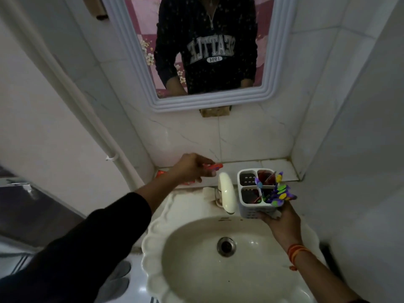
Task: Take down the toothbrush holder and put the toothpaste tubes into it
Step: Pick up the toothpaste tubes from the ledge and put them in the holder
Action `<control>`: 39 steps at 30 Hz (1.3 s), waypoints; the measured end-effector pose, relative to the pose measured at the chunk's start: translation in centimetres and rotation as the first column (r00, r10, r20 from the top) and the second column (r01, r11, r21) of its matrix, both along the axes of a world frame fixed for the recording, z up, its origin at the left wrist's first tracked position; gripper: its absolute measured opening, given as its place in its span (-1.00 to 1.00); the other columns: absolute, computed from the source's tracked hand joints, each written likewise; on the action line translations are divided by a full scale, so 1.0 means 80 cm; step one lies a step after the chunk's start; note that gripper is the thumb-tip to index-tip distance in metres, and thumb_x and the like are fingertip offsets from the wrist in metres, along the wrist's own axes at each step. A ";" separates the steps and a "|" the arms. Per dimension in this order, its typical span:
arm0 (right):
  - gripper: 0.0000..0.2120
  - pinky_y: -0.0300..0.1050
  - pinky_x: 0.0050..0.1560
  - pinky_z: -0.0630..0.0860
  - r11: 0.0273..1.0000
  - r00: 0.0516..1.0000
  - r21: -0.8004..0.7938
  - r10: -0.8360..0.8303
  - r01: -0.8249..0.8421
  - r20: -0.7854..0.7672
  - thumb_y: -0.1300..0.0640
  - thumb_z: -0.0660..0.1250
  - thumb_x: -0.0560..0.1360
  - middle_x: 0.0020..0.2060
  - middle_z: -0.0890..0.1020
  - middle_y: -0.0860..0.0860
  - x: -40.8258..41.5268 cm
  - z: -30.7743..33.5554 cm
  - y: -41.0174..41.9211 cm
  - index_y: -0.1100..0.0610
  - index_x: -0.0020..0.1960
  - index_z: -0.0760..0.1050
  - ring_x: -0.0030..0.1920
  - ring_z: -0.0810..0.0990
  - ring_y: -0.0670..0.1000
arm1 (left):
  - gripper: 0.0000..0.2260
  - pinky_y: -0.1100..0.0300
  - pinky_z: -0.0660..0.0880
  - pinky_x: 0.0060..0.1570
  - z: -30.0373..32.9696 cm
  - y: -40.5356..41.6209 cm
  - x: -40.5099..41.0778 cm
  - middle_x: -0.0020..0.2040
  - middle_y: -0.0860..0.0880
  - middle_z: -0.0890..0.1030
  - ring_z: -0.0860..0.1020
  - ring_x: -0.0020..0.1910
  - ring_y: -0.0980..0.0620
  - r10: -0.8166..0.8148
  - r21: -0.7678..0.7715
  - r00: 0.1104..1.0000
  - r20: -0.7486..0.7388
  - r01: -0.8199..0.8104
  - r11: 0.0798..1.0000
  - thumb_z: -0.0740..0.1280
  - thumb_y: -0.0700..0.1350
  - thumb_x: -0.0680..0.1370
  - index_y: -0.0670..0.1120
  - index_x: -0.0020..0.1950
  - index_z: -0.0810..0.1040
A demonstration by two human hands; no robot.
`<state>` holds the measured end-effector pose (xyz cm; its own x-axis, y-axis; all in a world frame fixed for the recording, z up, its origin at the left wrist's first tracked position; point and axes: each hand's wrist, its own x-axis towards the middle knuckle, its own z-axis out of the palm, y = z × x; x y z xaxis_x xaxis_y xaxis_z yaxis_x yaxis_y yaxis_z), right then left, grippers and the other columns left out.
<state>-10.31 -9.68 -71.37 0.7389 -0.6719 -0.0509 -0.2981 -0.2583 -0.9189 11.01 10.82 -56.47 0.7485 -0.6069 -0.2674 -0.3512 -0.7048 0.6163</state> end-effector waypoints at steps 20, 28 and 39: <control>-0.39 0.00 0.18 0.57 0.999 0.999 0.046 0.016 -0.018 0.047 0.23 0.63 0.28 0.14 0.66 0.01 -0.005 0.000 0.002 0.04 0.26 0.49 0.20 0.61 0.03 | -0.75 0.15 0.68 -0.05 0.078 -0.129 -0.066 -0.19 -0.06 0.76 0.74 -0.25 0.05 -0.399 0.315 0.906 0.140 0.341 0.886 0.39 0.02 0.57 -0.16 -0.06 0.69; -0.32 -0.24 0.04 0.50 0.998 0.998 0.048 0.026 -0.029 0.050 0.13 0.71 0.14 0.06 0.69 -0.04 0.002 0.000 0.003 0.04 0.20 0.55 0.10 0.61 -0.05 | -0.69 0.09 0.54 0.22 -0.017 -0.031 0.028 0.23 -0.15 0.64 0.59 0.21 -0.13 -0.347 0.566 0.904 0.252 0.153 0.810 0.34 -0.20 0.52 -0.15 0.25 0.62; -0.36 -0.44 -0.03 0.39 1.000 0.998 -0.017 0.027 -0.026 0.052 0.12 0.69 0.18 0.04 0.67 -0.05 0.007 -0.004 0.005 0.11 0.20 0.56 0.08 0.58 -0.09 | -0.73 -0.07 0.30 0.44 -0.143 0.030 0.077 0.30 -0.13 0.58 0.44 0.38 -0.24 -0.454 0.739 0.821 0.347 0.059 0.671 0.19 -0.17 0.62 -0.08 0.28 0.55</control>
